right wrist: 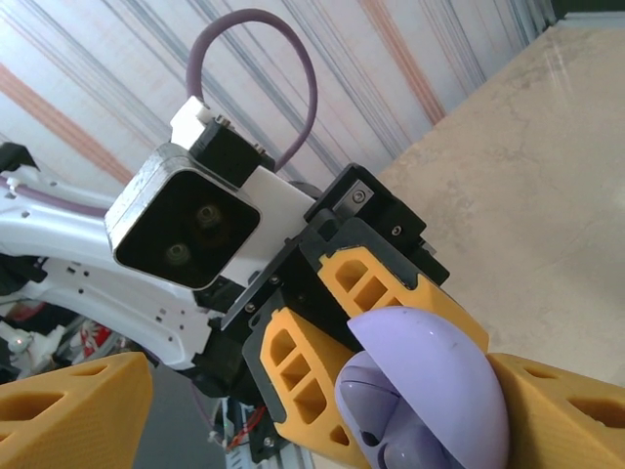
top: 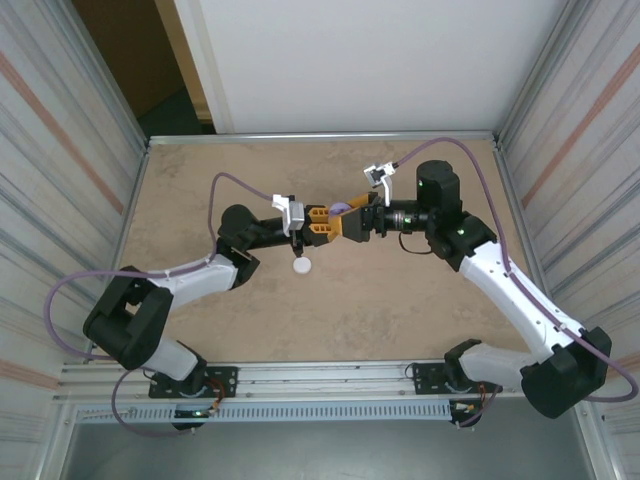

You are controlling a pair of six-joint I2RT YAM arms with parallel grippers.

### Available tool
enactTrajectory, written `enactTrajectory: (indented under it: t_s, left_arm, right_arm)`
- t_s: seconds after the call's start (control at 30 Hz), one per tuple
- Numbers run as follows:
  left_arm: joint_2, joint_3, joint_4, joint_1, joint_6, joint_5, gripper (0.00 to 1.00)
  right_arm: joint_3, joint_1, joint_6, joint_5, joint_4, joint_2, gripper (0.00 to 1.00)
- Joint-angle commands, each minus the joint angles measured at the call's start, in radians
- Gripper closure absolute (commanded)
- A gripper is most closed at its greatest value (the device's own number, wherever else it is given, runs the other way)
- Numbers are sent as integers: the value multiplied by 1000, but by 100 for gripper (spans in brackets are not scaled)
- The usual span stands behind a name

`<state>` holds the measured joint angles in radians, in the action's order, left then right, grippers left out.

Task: Insert wireless bluetooth earbuds into charging case

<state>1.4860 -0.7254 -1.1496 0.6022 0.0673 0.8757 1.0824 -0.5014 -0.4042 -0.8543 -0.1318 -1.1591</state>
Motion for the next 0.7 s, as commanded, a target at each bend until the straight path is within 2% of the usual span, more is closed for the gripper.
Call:
enactTrajectory:
  t_s: [0.0, 0.67]
  left_arm:
    - [-21, -21, 33, -4, -19, -26, 100]
    - [-29, -20, 39, -5, -21, -32, 100]
  right_arm:
    - [24, -27, 46, -48, 8, 40, 15]
    - [16, -35, 70, -26, -20, 52, 15]
